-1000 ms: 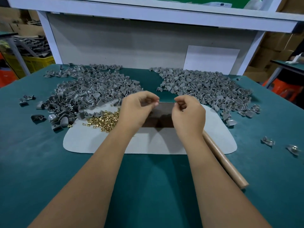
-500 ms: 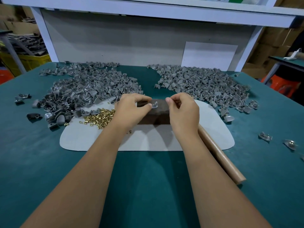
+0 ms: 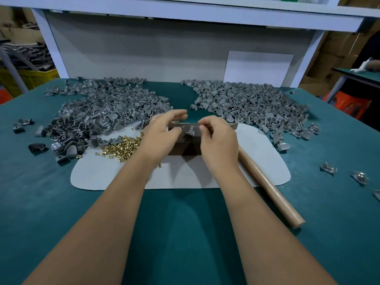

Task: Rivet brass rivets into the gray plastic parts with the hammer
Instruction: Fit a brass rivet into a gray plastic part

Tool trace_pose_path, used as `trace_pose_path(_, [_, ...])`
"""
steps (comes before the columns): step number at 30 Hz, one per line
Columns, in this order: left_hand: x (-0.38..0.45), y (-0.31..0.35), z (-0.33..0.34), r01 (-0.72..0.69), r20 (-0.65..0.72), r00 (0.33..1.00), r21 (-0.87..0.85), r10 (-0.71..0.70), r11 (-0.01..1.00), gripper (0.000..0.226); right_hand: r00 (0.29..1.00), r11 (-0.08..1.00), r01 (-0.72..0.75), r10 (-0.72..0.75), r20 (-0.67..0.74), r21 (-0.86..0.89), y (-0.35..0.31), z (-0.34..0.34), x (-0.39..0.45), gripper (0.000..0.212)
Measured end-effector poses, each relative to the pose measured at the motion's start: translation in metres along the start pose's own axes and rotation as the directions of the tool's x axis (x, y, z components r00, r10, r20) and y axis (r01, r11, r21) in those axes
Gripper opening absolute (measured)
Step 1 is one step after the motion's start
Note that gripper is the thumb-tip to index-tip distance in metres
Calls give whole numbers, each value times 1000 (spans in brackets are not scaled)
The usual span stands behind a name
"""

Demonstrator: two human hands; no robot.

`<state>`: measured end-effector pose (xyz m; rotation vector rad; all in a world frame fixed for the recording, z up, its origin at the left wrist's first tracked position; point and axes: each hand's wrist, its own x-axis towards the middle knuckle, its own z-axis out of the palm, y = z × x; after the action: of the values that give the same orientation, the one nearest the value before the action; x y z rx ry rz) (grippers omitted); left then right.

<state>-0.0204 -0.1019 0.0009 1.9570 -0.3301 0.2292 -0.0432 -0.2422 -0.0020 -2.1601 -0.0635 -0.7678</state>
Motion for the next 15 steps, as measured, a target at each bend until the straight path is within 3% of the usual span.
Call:
trace_pose_path(2, [-2,1,2,-31,103,994,-30,34,999,54,1000,1000,-9,9,-5,8,1,0,1,12])
trace_pose_path(4, [-3,3,5,-48,120,992,-17,49,999,52,1000,1000,-23,23,-10,15,1,-1,1,11])
trace_pose_path(9, [-1,2,6,-91,-5,996,15,91,996,27,996,994,-80,82,-28,71,1,-1,2,15])
trace_pose_path(15, [2,0,9,-127,-72,988,120,136,985,16,997,978,-71,75,-12,194,1,-3,3,33])
